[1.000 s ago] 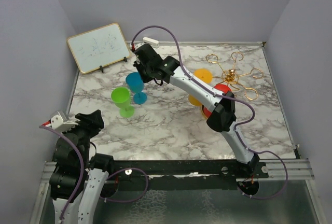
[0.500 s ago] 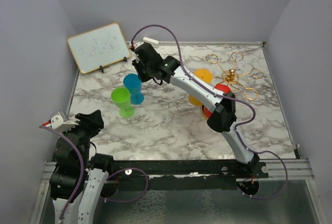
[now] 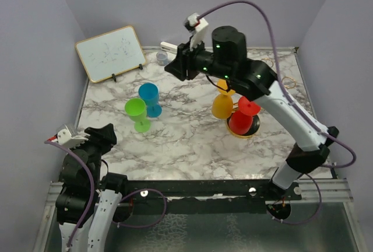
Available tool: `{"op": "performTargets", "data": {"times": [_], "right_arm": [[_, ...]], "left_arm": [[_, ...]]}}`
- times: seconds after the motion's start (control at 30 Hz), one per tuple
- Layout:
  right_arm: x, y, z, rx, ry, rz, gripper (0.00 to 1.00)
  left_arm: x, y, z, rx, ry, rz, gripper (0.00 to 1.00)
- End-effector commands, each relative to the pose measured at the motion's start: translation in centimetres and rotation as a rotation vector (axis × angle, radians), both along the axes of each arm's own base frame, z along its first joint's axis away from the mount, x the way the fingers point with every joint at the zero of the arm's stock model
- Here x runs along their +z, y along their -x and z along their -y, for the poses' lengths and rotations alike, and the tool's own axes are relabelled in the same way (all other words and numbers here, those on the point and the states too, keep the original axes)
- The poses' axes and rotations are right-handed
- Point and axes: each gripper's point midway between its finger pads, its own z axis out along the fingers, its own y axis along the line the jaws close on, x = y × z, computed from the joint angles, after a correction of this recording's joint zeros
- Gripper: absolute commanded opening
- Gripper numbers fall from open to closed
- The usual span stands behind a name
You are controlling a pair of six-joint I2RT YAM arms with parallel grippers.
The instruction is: Take the wine glass off the wine glass rack
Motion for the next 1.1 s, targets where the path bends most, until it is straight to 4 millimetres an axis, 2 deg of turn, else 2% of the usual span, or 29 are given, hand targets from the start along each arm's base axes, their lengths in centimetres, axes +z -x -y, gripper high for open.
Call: {"op": "performTargets", "data": {"times": [0.0,0.17,0.27,0.33,0.43,0.53,0.63,0.7,0.77,0.9,0.97,1.07], "right_arm": [[5.9,2.1,2.7,0.031,-0.119,0.140,0.33],[6.4,0.3,8.0,-0.179,-0.064,0.096,0.31],[6.7,-0.6,13.0,-0.327,-0.088,0.030,0.29],[6.8,-0.3,16.3,-0.400,-0.121,0.003,0.28],[7.0,2.0,19.9,-0.464,-0.176,-0.014,0.29],[6.5,4.4,20.9,-0.421,-0.182,-0.015,0.29],[5.6,4.6,20.7,-0.389,-0.126,-0.016,0.29],[5.2,3.4,20.3,-0.399,-0.075,-0.009,0.30],[4.7,1.1,19.7,-0.438,-0.020,-0.005,0.30],[6.8,-3.4,20.7,-0.489,-0.035,0.008,0.30],[8.3,-5.8,23.0,-0.496,-0.106,-0.021,0.29],[9.7,-7.7,28.1,-0.514,-0.255,-0.095,0.27]], "left_arm": [[0.2,-0.5,0.0,0.001,-0.015,0.001,0.56],[0.1,-0.6,0.1,-0.003,-0.018,-0.008,0.56],[0.1,-0.6,0.1,-0.006,-0.019,-0.011,0.56],[0.0,-0.7,0.2,-0.009,-0.019,-0.015,0.56],[-0.1,-0.7,0.2,-0.012,-0.020,-0.018,0.56],[-0.1,-0.9,0.3,-0.016,-0.023,-0.020,0.55],[-0.1,-1.0,0.4,-0.021,-0.024,-0.023,0.55],[-0.2,-1.0,0.4,-0.021,-0.027,-0.026,0.55],[-0.2,-1.0,0.4,-0.022,-0.027,-0.030,0.55],[-0.2,-1.0,0.4,-0.021,-0.024,-0.031,0.55],[-0.3,-1.1,0.4,-0.020,-0.025,-0.034,0.55],[-0.3,-1.1,0.4,-0.023,-0.026,-0.034,0.55]]}}
